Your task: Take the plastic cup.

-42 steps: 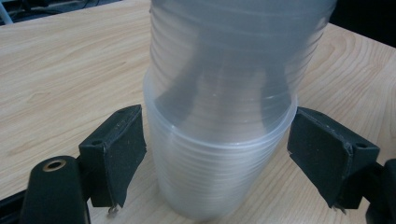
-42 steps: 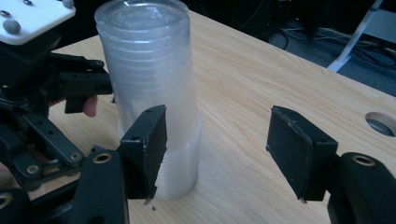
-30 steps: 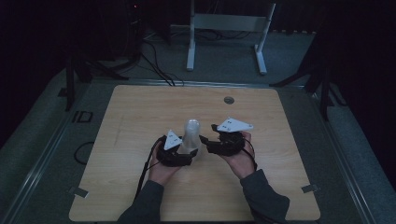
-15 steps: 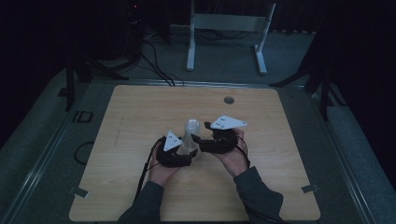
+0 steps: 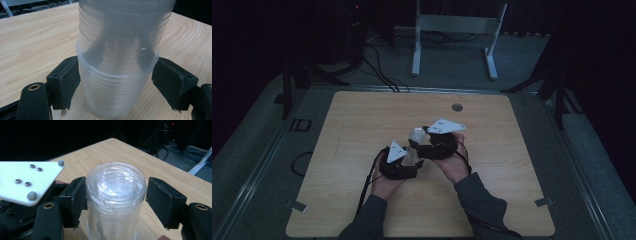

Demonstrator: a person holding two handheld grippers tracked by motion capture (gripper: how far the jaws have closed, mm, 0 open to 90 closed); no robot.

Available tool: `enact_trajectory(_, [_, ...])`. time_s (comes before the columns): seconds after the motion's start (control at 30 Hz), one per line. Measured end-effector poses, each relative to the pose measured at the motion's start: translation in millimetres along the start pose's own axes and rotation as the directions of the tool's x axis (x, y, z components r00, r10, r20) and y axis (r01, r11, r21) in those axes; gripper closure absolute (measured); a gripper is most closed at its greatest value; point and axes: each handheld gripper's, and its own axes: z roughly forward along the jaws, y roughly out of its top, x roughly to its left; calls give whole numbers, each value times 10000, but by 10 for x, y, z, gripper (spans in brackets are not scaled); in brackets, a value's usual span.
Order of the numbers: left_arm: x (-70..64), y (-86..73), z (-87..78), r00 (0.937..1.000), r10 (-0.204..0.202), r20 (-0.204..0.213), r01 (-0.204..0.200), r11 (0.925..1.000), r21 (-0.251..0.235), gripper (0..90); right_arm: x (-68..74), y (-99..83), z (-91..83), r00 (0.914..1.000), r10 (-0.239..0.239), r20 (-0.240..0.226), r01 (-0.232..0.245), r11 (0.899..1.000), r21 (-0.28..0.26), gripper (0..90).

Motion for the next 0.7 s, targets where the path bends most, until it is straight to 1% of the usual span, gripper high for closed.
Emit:
enact_trajectory(0.13, [-1, 13, 18, 9999, -123, -20, 123, 9999, -111, 211, -7, -1, 52, 10000, 6, -8, -6, 9999, 111, 336])
enact_trajectory(0.27, [3, 24, 51, 9997, -245, 18, 246, 9996, -171, 189, 5, -3, 75, 10000, -37, -39, 37, 9999, 104, 368])
enact_trajectory(0.43, [0, 22, 98, 9997, -228, -48, 227, 9996, -177, 183, 4, -1, 68, 10000, 36, -69, -35, 10000, 82, 383])
enact_trajectory(0.57, [-1, 21, 117, 9997, -231, -94, 229, 9995, -233, 184, -9, -4, 58, 9996, 197, -181, -196, 9998, 56, 387])
enact_trajectory(0.7, [-4, 19, 120, 9998, -156, -148, 152, 9996, -247, 199, -11, 0, 54, 9996, 192, -185, -190, 9998, 65, 387])
